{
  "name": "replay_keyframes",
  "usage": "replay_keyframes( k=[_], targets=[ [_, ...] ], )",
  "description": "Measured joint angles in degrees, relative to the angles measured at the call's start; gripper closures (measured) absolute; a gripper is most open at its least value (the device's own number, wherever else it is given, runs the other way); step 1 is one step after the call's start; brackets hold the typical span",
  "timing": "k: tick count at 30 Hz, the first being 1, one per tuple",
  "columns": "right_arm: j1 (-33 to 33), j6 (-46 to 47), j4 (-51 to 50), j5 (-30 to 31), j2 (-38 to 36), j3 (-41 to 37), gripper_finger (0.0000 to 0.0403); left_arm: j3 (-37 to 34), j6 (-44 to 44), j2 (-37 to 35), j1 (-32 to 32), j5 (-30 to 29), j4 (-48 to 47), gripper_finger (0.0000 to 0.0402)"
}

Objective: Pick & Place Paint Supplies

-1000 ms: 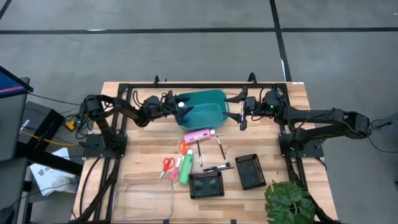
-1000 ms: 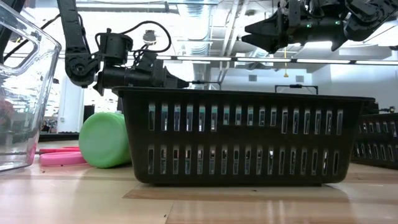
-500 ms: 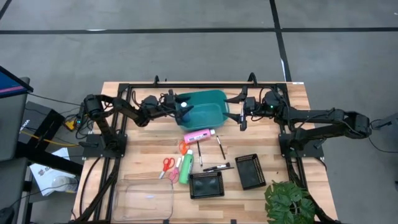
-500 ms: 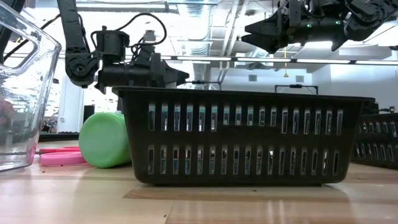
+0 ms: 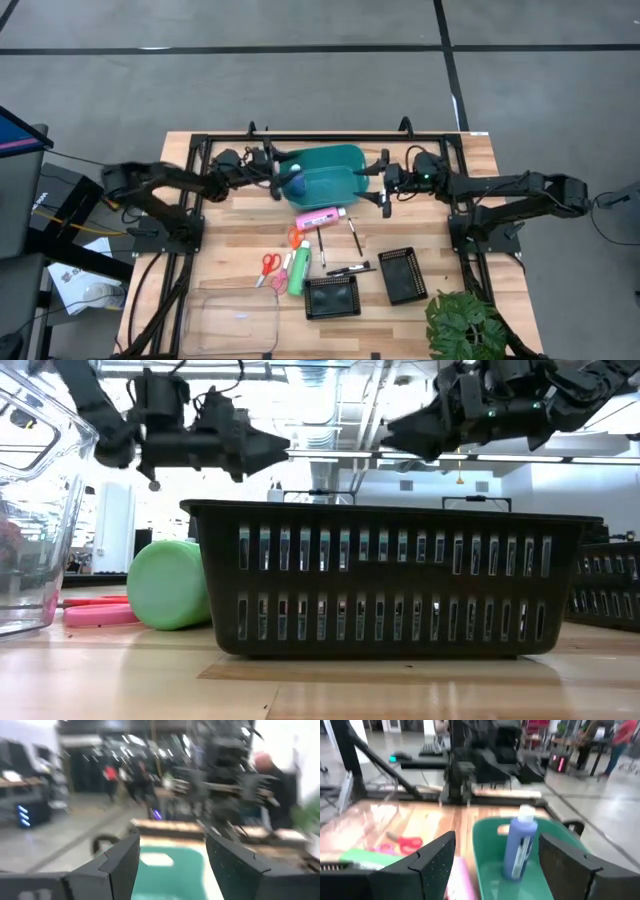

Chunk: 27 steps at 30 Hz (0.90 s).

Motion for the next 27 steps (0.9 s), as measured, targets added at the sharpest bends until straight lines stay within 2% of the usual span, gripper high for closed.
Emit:
replay_keyframes(
  k=[3, 7, 10, 13, 16, 23, 27],
  targets=[
    [1.14, -0.03, 0.25, 2.22, 1.4, -0.02, 0.0138, -1.11, 2.47, -6.9, -5.53, -0.38, -15.07, 0.0188],
    [2.84, 0.59, 0.44, 2.69, 2.44, -0.02, 0.0138, -1.81, 2.63, -12.07, -13.96, -8.48, -30.15, 0.0195],
    [4.65, 2.28, -0.74, 2.7, 3.27, 0.01, 0.0138, -1.84, 2.54, -13.49, -19.08, -14.34, -36.95, 0.0201],
    [7.06, 3.45, -5.57, 2.7, 5.37, 1.35, 0.0138, -1.84, 0.77, -13.57, -22.42, -17.11, -39.15, 0.0206],
    [9.88, 4.21, -9.88, 4.09, 8.45, 3.97, 0.0138, -1.82, -4.99, -13.13, -24.37, -17.12, -38.43, 0.021],
    [13.08, 7.3, -13.28, 7.31, 13.35, 9.28, 0.0138, -1.83, -28.25, -11.14, -28.75, -17.15, -38.41, 0.0205],
    [13.53, 8.22, -15.63, 7.74, 13.38, 10.93, 0.0138, -1.8, -39.87, -8.1, -31.64, -17.33, -38.54, 0.019]
  ],
)
